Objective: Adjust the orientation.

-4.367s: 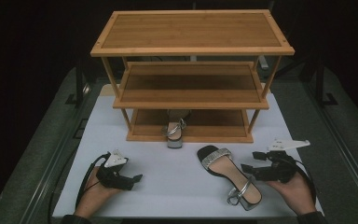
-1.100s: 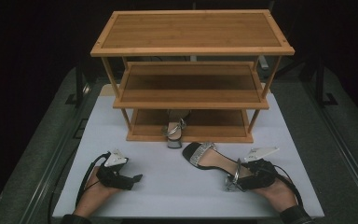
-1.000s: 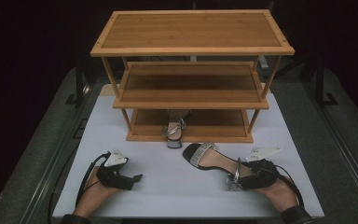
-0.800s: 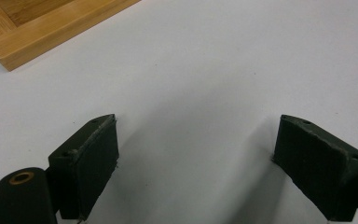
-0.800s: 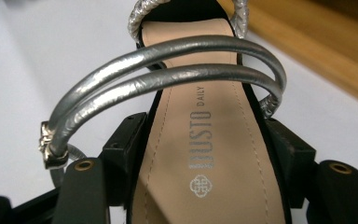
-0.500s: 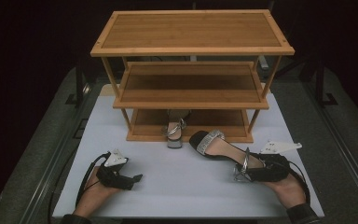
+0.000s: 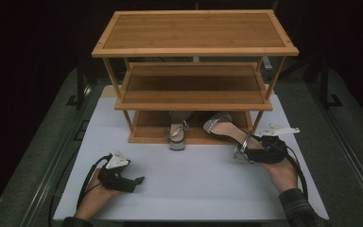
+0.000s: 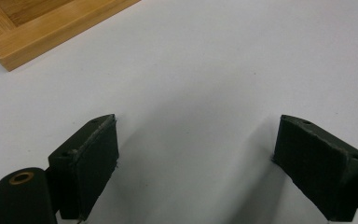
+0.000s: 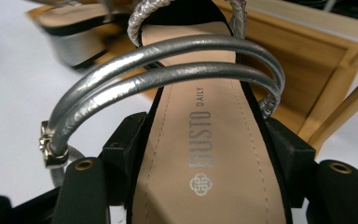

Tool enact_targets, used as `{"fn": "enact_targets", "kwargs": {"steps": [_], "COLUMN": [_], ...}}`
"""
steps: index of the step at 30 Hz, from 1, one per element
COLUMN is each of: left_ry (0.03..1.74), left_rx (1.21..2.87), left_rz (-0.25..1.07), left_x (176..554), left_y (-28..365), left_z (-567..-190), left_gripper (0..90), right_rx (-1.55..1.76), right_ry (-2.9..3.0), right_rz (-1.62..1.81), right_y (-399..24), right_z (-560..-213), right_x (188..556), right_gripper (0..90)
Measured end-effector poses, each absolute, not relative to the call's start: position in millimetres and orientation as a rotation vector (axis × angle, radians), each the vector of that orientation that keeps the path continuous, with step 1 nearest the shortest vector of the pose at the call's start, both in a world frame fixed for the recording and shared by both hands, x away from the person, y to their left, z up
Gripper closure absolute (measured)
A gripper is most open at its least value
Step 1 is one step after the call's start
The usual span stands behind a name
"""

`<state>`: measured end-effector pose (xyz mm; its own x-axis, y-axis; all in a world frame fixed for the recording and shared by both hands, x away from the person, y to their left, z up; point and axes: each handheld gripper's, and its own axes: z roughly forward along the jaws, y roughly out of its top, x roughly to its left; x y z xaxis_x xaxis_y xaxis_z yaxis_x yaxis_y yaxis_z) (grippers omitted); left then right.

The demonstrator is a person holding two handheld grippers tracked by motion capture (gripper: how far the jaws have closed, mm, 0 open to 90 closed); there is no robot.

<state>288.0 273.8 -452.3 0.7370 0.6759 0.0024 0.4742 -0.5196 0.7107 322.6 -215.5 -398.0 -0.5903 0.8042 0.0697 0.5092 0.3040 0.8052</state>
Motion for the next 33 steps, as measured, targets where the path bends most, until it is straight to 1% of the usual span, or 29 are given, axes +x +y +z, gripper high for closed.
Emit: {"fn": "enact_targets", "kwargs": {"steps": [10, 18, 33], "left_ry": [0.861, 0.862, 0.860], "left_rx": [2.220, 2.221, 2.222], "left_rz": [0.363, 0.362, 0.360], "left_x": [288, 288, 288], "left_y": [274, 274, 274], "left_z": [-452, -452, -452], "left_gripper": [12.7, 12.7, 12.6], "right_rx": [1.237, 1.247, 1.287], "right_ry": [2.117, 2.040, 2.030], "right_rz": [1.140, 1.109, 1.055], "right_y": [-198, -176, -164], "right_z": [-404, -411, -420], "right_x": [359, 376, 375], "right_gripper": [38.1, 38.1, 38.0]}}
